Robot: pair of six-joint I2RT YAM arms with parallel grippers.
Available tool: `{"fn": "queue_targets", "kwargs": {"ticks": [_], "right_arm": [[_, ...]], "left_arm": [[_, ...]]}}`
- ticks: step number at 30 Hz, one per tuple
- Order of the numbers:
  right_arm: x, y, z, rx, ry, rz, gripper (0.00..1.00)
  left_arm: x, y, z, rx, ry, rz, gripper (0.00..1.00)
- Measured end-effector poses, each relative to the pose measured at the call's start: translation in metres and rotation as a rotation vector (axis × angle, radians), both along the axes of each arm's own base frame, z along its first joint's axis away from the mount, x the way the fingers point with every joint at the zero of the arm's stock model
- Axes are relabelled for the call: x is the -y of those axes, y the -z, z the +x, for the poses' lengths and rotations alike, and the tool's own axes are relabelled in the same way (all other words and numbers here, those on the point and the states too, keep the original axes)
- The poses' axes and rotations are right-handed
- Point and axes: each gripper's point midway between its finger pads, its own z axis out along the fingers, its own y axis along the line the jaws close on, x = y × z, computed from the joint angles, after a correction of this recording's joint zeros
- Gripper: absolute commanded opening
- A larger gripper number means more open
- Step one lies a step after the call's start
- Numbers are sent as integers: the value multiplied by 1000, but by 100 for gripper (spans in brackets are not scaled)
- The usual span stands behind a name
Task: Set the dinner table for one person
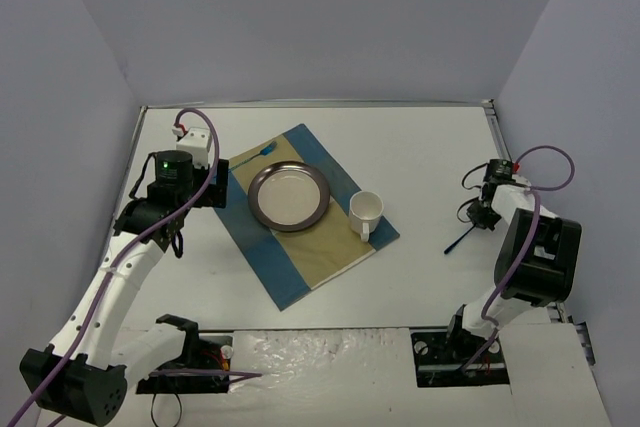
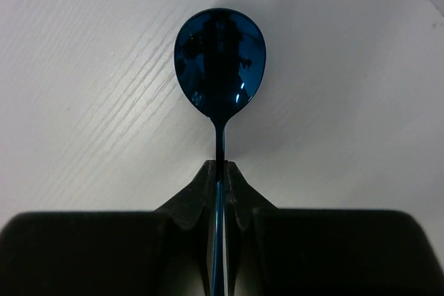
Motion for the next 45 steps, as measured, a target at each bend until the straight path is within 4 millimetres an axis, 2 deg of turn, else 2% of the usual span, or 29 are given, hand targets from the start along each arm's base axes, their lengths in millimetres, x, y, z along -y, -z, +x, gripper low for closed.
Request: {"fn": "queue_targets", "kwargs": {"ticks": [2, 4, 7, 9, 12, 14, 16, 22, 28, 30, 34, 40, 45], "right_arm": [[-5, -10, -1, 17, -2, 8, 0], [-12, -30, 3, 72, -10, 5, 0], [-30, -72, 16, 193, -45, -6, 0], [-49, -101, 25, 281, -81, -6, 0], [-89, -138, 35, 394, -151, 20, 0], [-117, -151, 35, 439, -192, 50, 0], [-149, -158, 30, 461, -236, 86, 0], [-225, -171, 11, 489, -332, 164, 0], [-322, -198, -14, 550, -444, 270, 0], [-349, -204, -23, 563, -470, 311, 0], [-367, -196, -31, 558, -424, 340, 0], [-398, -160, -43, 485, -381, 364, 0], [-411, -134, -49, 426, -342, 373, 0]], "left_arm": [[-1, 0, 0, 1, -5, 2, 89], [-3, -1, 0, 3, -12, 3, 89], [-7, -2, 0, 8, -26, 4, 89], [-10, -4, 0, 15, -37, 4, 89], [-13, -6, 1, 25, -49, 5, 89], [-15, -5, 1, 29, -55, 7, 89], [-16, -3, 1, 27, -62, 10, 89], [-22, 1, 1, 25, -90, 23, 88], [-27, 1, 2, 30, -117, 29, 88], [-28, 0, 2, 33, -122, 30, 88], [-30, 0, 3, 36, -134, 36, 88], [-33, 1, 3, 41, -151, 42, 88], [-34, 1, 3, 42, -156, 45, 88]]}}
